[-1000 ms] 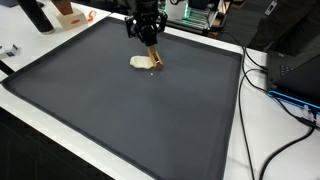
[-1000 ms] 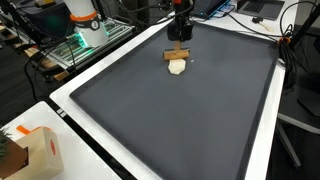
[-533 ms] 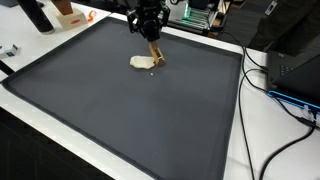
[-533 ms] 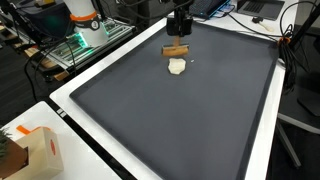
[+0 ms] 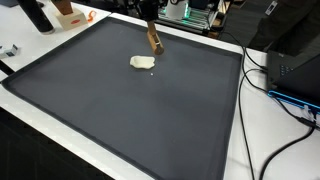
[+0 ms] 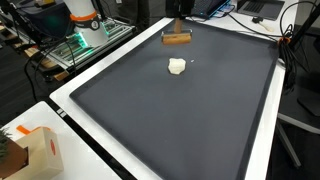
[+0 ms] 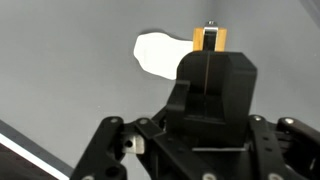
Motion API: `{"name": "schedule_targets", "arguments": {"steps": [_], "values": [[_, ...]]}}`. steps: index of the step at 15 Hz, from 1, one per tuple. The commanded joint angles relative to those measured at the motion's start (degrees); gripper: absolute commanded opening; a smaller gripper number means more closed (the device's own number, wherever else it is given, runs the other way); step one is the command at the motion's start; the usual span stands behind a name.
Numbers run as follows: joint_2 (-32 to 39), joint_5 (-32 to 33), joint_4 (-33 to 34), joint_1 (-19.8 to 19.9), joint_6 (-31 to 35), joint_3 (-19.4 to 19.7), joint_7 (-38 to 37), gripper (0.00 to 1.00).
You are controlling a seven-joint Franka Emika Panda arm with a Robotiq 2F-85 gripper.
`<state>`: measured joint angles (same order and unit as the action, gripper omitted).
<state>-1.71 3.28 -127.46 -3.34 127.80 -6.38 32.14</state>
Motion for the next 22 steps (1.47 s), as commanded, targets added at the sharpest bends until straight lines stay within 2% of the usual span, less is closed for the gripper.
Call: {"name": "schedule_targets", "arguments": {"steps": [1,7,8,9,14,15,22], "values": [[-4.01,-1.43,-0.60,-0.32,-2.33,1.40,-1.74,0.23],[-6.75,-1.58,-0.79,-0.03,-3.27,3.53,-4.75,0.23],[-4.52,-0.13,0.11,-0.48,-2.06,3.30,-3.84,0.23],[-4.67,-0.08,0.13,-0.44,-2.06,3.50,-3.93,0.48],[-4.09,-0.09,0.12,-0.56,-2.05,3.41,-3.91,0.48],[-4.07,-0.09,0.12,-0.56,-2.05,3.41,-3.91,0.23],[-1.25,-16.70,0.31,3.09,-0.90,9.51,4.65,0.23]]}}
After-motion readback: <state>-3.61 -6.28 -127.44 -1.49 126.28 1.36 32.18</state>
